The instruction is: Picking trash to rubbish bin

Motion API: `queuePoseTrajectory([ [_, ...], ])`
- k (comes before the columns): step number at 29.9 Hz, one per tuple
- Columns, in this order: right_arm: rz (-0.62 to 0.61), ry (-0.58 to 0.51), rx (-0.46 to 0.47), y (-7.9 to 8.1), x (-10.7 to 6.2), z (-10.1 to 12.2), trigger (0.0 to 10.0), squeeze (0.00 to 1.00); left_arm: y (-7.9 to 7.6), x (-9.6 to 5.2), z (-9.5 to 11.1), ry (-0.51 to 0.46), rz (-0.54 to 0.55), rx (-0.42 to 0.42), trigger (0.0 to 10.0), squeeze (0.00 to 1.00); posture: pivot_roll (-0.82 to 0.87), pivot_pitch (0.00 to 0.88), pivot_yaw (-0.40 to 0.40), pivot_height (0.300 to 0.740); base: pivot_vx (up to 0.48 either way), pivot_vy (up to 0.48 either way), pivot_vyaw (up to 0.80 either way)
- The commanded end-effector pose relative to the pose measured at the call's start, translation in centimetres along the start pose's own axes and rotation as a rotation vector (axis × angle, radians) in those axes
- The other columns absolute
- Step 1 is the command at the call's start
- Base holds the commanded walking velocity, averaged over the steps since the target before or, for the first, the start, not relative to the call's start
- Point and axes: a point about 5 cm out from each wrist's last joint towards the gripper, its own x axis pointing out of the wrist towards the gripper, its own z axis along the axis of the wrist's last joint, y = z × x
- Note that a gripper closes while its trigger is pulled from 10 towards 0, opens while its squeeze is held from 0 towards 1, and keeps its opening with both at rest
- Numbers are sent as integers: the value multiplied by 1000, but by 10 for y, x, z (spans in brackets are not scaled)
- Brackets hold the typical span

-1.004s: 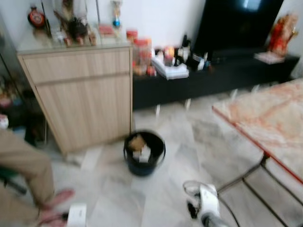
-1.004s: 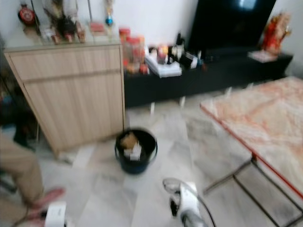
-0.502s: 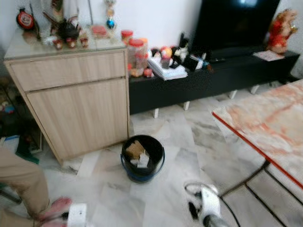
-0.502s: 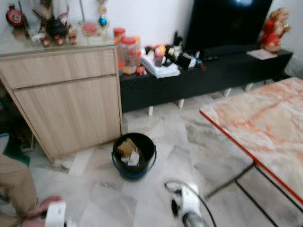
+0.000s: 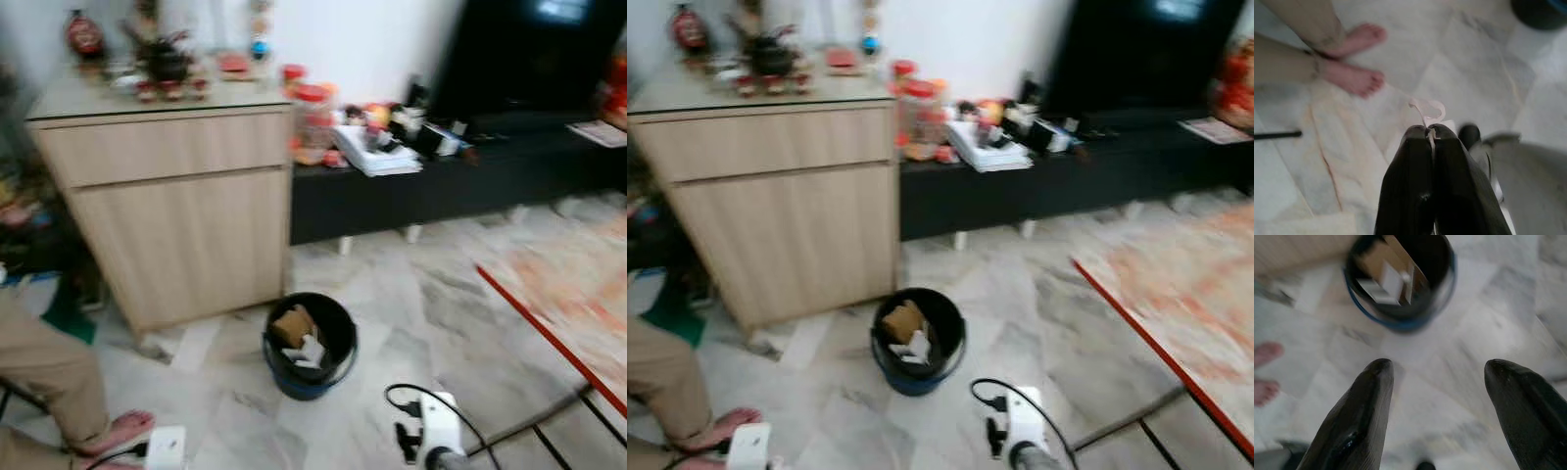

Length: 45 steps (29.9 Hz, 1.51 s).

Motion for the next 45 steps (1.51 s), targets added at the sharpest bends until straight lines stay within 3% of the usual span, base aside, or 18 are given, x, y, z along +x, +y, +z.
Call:
queuePoseTrajectory([
  [1, -45, 31, -6, -17, -4, -10, 10000, 0, -10, 2, 9, -24, -24, -9, 10000, 0, 20, 0, -60, 740, 480, 0, 0],
  [37, -26, 19, -31, -13, -3, -7, 10000, 0, -11, 1, 8, -21, -28, -14, 10000, 0, 23, 0, -64, 740, 410, 0, -111],
  [45, -10, 12, -41, -11, -2, -4, 10000, 0, -12, 3, 16, -46, -31, -9, 10000, 0, 22, 0, -61, 740, 383, 0, 0],
])
